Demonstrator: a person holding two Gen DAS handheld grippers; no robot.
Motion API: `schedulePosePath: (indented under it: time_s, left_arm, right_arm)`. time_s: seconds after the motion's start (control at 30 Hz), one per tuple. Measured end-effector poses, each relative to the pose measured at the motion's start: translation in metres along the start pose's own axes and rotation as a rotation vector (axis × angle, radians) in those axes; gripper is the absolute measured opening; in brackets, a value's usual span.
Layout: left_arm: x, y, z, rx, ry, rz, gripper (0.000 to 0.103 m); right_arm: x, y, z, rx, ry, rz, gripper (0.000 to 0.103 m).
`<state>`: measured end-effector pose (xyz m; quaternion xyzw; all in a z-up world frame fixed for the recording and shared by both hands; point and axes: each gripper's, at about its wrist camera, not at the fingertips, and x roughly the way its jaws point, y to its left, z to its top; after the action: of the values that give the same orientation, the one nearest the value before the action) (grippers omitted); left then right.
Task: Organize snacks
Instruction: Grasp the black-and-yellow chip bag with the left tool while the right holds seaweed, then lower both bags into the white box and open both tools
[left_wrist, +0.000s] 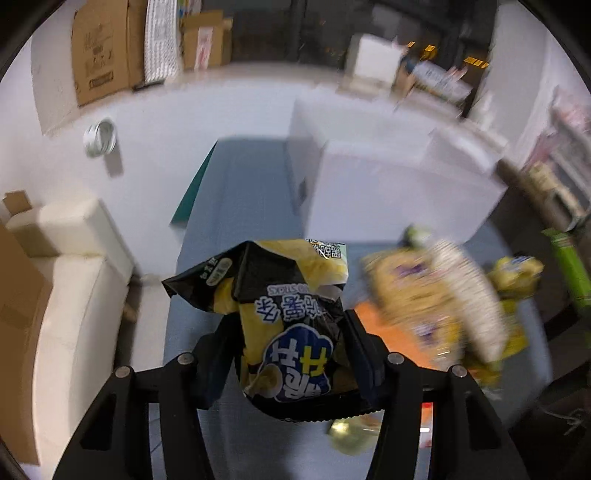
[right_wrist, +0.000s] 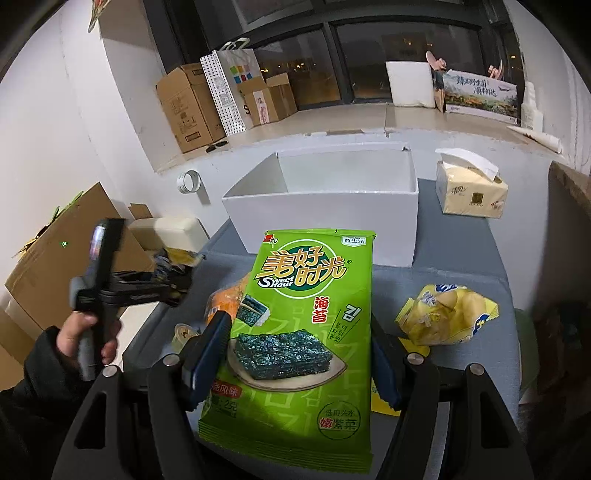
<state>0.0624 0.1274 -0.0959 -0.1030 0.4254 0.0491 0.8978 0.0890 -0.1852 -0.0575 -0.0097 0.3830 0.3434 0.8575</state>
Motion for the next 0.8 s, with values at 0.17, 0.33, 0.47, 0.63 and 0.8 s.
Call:
schedulePosePath:
  time_s: [0.17,0.33,0.47,0.63,0.8]
  left_arm:
    - [-0.031,-0.017,0.032,0.018,-0.069,-0.08,0.061]
    - [-0.041,-0.045,0.082,0.065,-0.12,-0.11,0.061]
    - [-0.015,-0.062,0.135,0.083,-0.092,-0.105,0.061]
    - [0.039,-0.084,0.186,0.139,-0.011,-0.028,0.061]
    - [0.081,-0.086,0.209,0.122,0.03,-0.013,0.061]
  right_arm:
    - [-0.005,0.002,0.008,-0.02,-0.029,-0.021,0.074]
    - [0.0,-0.003,0.043,-0.031,-0.065,-0.056,0.074]
    - [0.02,-0.015,0.089,-0.027,-0.09,-0.071,0.074]
    - [0.078,-0.043,0.148,0.007,-0.034,-0.098,0.074]
    - [0.128,-0.065,0.174,0.014,0.034,-0.145,0.074]
